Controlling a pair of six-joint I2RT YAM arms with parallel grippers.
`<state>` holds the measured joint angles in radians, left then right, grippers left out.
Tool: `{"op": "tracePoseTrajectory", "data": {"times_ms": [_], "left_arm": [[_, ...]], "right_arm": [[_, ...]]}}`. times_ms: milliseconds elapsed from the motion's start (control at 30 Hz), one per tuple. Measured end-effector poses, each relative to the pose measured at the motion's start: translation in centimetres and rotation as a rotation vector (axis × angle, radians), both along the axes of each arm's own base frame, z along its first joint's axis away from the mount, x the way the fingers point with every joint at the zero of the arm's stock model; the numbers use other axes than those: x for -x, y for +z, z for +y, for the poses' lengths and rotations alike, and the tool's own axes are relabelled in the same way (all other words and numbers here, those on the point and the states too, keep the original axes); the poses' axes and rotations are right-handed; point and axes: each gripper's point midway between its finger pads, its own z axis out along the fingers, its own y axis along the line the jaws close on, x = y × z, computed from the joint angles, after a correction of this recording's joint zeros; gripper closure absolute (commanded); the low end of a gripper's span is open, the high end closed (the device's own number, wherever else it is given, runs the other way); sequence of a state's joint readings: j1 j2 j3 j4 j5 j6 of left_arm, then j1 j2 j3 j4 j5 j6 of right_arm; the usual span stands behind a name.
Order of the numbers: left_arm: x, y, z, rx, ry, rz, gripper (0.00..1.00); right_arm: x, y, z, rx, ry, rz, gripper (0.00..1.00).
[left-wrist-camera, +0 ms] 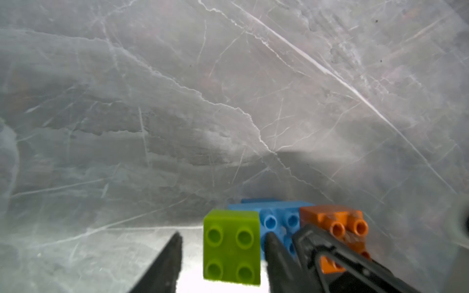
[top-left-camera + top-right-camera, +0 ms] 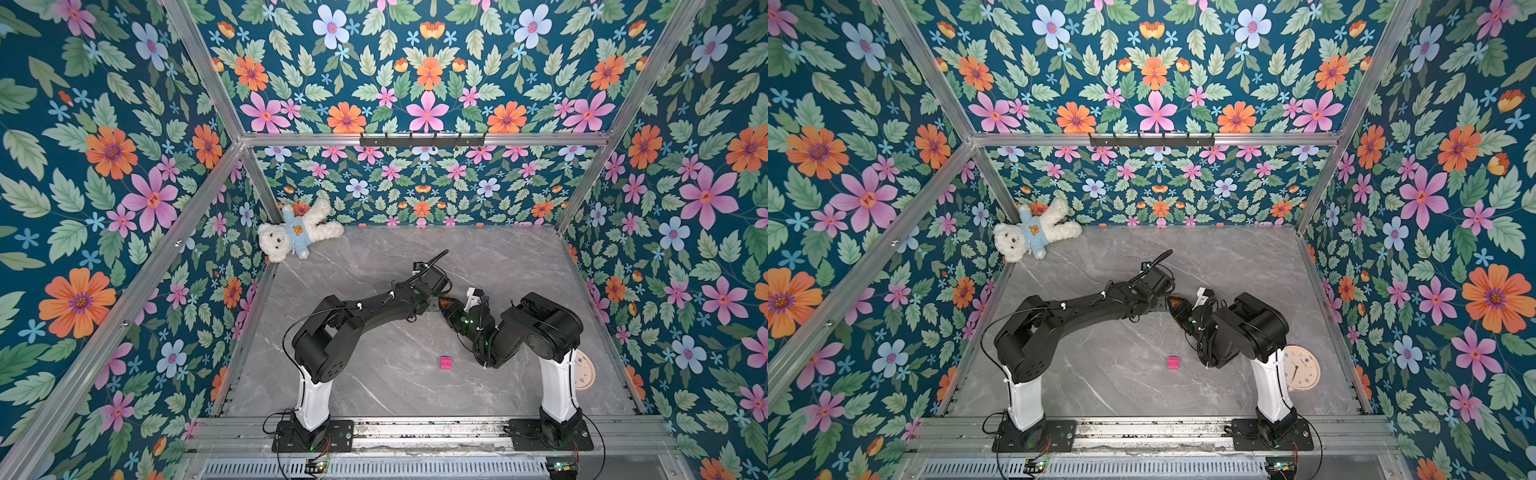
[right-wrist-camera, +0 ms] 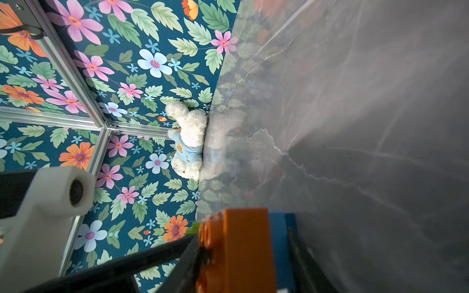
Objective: Assemble the letter v with lego
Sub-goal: Assemble the lego brick with the lego brick.
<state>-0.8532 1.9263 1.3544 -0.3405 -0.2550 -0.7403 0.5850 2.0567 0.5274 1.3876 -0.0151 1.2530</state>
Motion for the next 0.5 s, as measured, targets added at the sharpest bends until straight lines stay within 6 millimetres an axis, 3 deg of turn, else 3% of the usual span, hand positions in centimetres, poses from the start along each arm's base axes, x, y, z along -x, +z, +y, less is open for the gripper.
{"op": "tracePoseTrajectory", "data": {"times_ms": [67,267,433,500], "left_arm": [[-0.3,1.0,-0.1,0.005,-0.006,-0.019,0.20],[-0.8,2.7,0.6,0.029,0.004,-0.052,0.16],[0.2,3.6,3.6,0.134,0.031,-0.101,0.20],[0.9,2.7,5.6,0.243,0.064,-0.114,0.20]], "right_arm": [[0.0,0.0,0.0,0.000,0.000,0.000,0.84],[0.0,0.0,0.0,-0.002,0.000,-0.002,0.84],[0.0,0.0,0.0,-0.002,0.000,-0.003,0.85],[-0.1,0.0,0.0,-0.002,0.000,-0.003,0.84]]}}
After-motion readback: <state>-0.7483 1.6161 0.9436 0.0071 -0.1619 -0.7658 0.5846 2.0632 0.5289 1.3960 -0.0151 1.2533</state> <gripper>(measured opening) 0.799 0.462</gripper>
